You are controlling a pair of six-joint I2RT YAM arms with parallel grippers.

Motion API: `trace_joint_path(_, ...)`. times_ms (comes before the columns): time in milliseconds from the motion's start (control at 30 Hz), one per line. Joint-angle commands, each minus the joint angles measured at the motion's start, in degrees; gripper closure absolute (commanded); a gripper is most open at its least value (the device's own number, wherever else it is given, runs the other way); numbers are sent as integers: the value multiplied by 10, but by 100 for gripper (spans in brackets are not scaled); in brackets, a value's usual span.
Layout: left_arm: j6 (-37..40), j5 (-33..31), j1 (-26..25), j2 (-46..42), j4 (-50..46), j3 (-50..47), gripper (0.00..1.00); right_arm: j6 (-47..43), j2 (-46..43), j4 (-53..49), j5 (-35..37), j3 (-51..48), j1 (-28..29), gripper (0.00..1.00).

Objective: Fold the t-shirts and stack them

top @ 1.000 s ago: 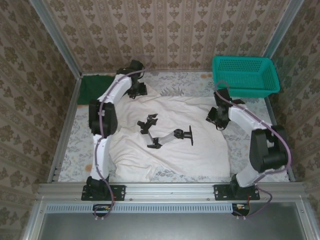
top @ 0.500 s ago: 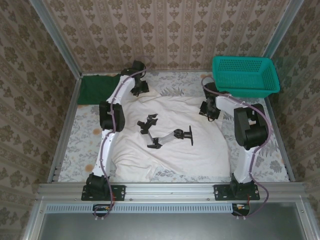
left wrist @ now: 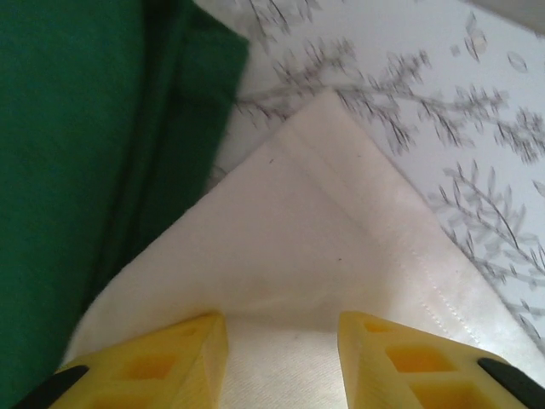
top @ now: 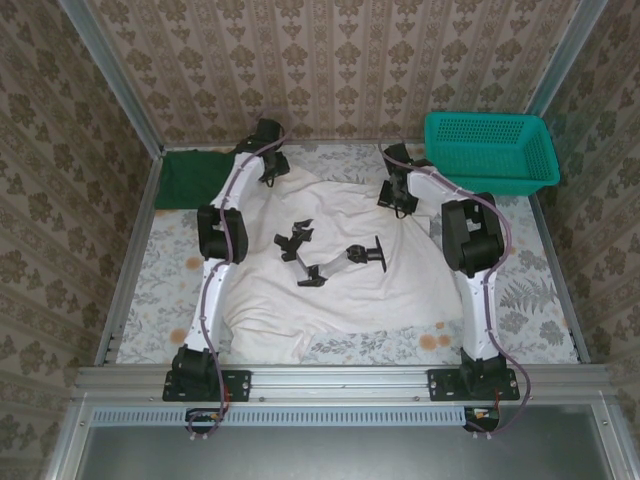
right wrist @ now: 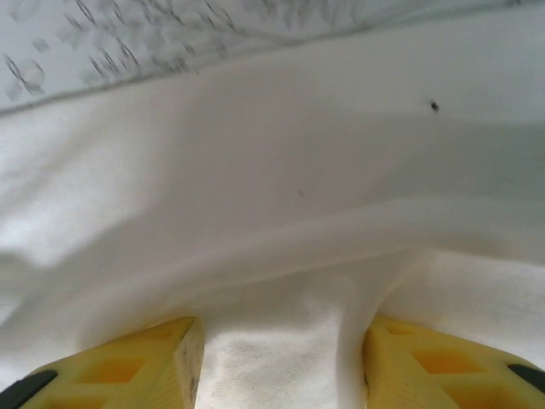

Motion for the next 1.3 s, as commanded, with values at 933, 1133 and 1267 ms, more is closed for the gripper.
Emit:
trace_joint_path(933, -58, 12, 42, -661, 24, -733, 41, 16, -535, -96, -124, -492, -202, 45)
trace_joint_path(1133, -67, 23, 44, -711, 6, -887, 43, 1, -491, -98, -169, -529, -209, 53)
trace_joint_path(1267, -96, 37, 46, -701, 21, -951, 42, 21, -495, -99, -157, -550, -210, 49)
